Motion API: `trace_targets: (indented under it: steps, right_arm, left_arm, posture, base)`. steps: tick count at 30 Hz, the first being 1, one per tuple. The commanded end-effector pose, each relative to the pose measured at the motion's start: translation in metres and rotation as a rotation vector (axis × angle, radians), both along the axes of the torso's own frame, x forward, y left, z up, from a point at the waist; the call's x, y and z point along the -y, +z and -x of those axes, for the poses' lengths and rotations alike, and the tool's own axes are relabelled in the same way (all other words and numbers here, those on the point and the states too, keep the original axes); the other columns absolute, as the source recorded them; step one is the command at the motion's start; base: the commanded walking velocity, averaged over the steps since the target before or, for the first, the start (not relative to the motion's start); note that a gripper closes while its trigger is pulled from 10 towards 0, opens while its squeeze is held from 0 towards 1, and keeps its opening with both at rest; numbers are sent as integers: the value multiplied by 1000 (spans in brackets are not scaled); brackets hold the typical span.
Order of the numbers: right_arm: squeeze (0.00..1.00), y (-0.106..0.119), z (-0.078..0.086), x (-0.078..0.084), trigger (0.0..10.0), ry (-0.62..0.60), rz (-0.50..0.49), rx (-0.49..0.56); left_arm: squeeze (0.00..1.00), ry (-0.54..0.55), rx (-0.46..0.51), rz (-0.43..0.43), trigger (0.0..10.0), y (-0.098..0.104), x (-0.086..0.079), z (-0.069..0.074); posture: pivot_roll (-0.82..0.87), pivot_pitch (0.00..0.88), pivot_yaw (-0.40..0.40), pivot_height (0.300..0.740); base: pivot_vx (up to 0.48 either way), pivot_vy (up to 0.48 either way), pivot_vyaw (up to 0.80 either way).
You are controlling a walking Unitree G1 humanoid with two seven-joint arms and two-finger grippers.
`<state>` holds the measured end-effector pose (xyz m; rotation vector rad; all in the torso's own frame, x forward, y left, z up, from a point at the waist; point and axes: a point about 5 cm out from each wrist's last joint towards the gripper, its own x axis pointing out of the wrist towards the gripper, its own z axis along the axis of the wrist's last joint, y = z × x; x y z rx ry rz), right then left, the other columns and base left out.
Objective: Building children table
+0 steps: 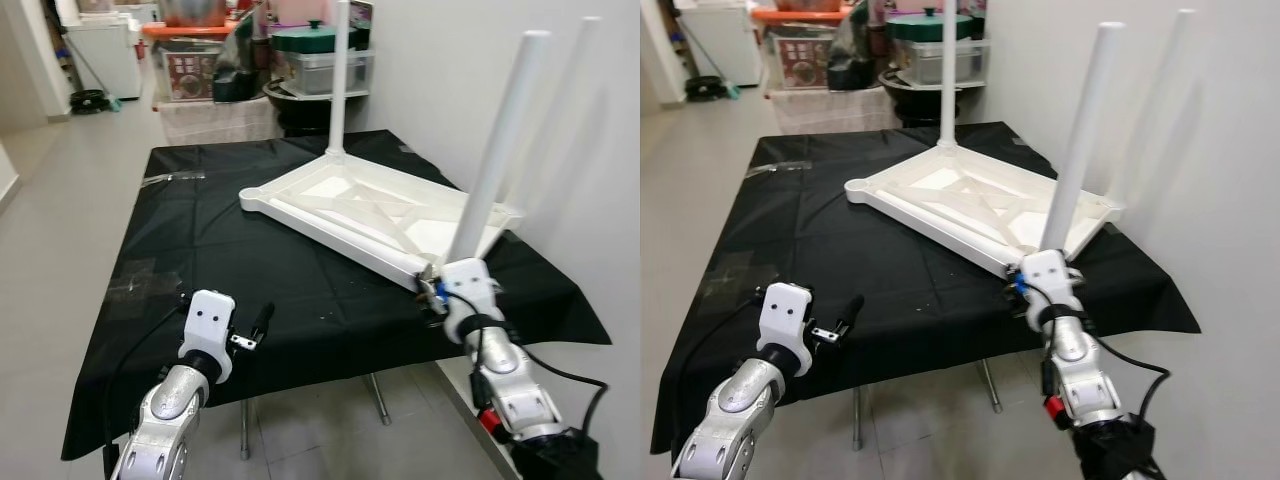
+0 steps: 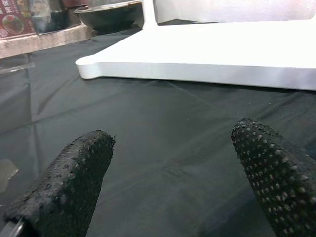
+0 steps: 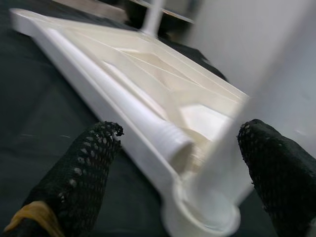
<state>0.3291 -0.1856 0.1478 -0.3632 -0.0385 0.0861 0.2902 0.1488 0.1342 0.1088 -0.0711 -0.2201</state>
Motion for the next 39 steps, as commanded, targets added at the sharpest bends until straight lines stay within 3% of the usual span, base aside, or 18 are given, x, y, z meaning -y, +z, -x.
trace_targets:
  steps: [1, 2, 5, 8, 15, 18, 22, 39]
  right_arm:
    - [0, 3, 6, -11, 10000, 70, -16, 11]
    - [0, 3, 6, -11, 10000, 70, -16, 11]
    - [0, 9, 29, -40, 10000, 322, -37, 35]
    - [0, 10, 32, -44, 10000, 345, -34, 31]
    - [0, 19, 29, -52, 10000, 317, -42, 50]
    - [0, 31, 25, -66, 10000, 321, -52, 81]
    - [0, 36, 23, -73, 10000, 338, -48, 93]
    - [0, 39, 18, -80, 10000, 328, -47, 83]
  left_arm:
    - [0, 12, -13, -5, 10000, -4, -5, 0]
    - [0, 12, -13, -5, 10000, -4, -5, 0]
    - [0, 20, 5, 12, 10000, -1, -6, 1]
    - [0, 20, 10, 15, 10000, 0, -6, 1]
    - [0, 37, 39, 37, 10000, 5, -9, 0]
    - [0, 37, 55, 51, 10000, 8, -9, -1]
    - [0, 39, 62, 54, 10000, 9, -10, -2]
    - [0, 33, 65, 54, 10000, 10, -10, -2]
  posture:
    - [40, 0, -24, 740]
    - [40, 0, -24, 740]
    - [44, 0, -25, 740]
    - [44, 0, -24, 740]
    - [44, 0, -23, 740]
    - [49, 0, -24, 740]
    - [52, 0, -26, 740]
    - [58, 0, -25, 740]
  base:
    - [0, 0, 0]
    - [0, 0, 0]
    - [0, 0, 0]
    - [0, 0, 0]
    - [0, 0, 0]
    - [180, 0, 0]
    - [322, 0, 0]
    - [356, 0, 0]
